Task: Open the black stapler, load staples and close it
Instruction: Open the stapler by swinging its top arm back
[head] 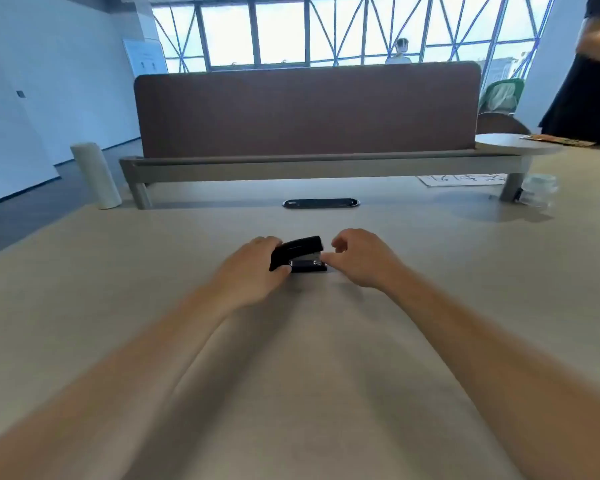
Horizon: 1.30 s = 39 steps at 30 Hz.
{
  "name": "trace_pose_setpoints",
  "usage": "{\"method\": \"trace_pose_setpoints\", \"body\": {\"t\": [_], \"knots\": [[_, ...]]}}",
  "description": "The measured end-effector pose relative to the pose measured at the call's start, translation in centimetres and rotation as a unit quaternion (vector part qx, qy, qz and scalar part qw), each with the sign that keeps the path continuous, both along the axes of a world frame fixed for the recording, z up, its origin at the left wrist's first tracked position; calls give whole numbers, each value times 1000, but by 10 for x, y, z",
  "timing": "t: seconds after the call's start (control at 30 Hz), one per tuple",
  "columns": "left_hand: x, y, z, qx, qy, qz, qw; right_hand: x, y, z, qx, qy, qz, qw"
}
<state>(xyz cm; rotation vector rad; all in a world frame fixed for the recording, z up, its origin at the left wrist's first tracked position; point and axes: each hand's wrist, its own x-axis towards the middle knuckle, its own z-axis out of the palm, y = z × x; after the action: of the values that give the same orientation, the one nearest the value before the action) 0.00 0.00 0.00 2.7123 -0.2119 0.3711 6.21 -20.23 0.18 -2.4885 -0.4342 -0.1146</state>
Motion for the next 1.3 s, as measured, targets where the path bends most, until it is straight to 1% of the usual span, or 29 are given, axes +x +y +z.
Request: {"method": "trace_pose_setpoints", "body": {"t": [0.1, 0.2, 0.37, 0.57, 0.63, 0.7, 0.83, 0.97, 1.07, 1.1, 1.17, 1.3], "knots": [[2, -4, -4, 8, -14, 11, 1000, 2, 2, -2, -14, 10, -6, 1000], [16, -8, -8, 14, -9, 11, 1000, 13, 7, -6, -9, 13, -15, 1000], [41, -7, -6, 44, -13, 21, 999, 29, 16, -5, 3, 46, 26, 999], [48, -8, -2, 83, -43, 23, 995, 29, 24, -4, 3, 41, 19, 999], [47, -7, 1, 63, -43, 30, 997, 27, 25, -5, -3, 29, 13, 1000], [45, -4, 6, 25, -32, 35, 999, 26, 25, -6, -16, 16, 6, 1000], [38, 9, 11, -77, -11, 50, 996, 23, 26, -5, -39, 7, 1, 999], [28, 20, 11, -165, -41, 62, 984, 15, 33, -2, -69, 1, -3, 998], [23, 36, 11, -248, -63, 98, 962, 13, 35, -2, -75, 2, -11, 997], [21, 43, 9, -262, -64, 114, 956, 13, 36, -1, -80, 3, -11, 997], [17, 55, 7, -255, -65, 136, 955, 13, 37, 1, -89, 6, -10, 996], [11, 67, 8, -205, -58, 183, 960, 12, 39, 6, -101, 4, -12, 995]]}}
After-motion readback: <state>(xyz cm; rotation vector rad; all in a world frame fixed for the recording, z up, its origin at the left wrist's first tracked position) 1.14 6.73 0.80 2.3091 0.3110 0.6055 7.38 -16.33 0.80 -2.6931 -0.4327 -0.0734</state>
